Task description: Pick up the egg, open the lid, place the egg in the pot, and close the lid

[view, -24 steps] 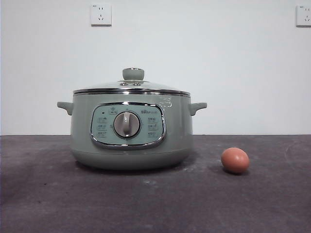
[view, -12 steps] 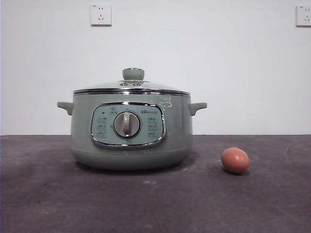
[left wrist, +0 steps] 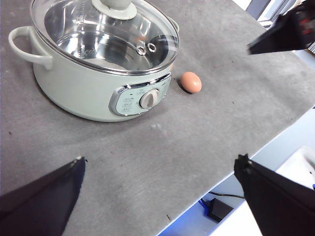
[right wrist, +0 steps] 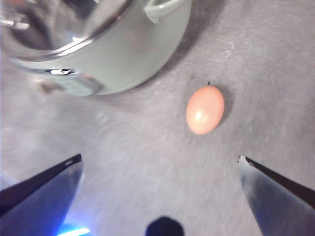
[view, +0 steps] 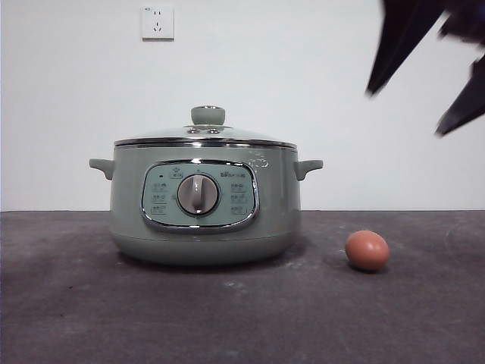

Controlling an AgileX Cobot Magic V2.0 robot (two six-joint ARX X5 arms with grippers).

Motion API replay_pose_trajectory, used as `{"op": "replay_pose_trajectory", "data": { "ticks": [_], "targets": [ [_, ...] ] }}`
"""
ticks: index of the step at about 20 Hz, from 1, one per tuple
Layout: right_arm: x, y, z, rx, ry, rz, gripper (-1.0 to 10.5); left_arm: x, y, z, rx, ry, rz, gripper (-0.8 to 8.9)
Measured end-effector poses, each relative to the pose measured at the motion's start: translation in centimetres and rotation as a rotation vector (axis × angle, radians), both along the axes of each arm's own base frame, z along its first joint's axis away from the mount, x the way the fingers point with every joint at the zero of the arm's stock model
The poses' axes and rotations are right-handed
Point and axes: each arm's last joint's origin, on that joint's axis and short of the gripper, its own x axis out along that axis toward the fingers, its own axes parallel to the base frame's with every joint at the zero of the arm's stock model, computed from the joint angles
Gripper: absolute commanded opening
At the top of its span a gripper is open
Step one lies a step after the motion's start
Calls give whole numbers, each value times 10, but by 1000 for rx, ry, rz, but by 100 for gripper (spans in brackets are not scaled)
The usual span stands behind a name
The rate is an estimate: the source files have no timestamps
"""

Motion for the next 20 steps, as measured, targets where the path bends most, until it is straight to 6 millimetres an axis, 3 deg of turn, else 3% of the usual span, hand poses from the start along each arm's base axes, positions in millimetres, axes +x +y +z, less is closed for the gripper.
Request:
{"op": "replay_pose_trajectory", "data": {
  "ticks": [6,12,15,20],
  "targets": [
    [38,31,-49,-135,46,-13,626,0,0,0,0,0,0,680],
    [61,41,-90,-182,111,-35,625,0,0,0,0,0,0,680],
    [69,43,-103,-221,104,-59,621,0,0,0,0,0,0,680],
    [74,46,-113,-224,105,-56,475,0,0,0,0,0,0,680]
  ]
}}
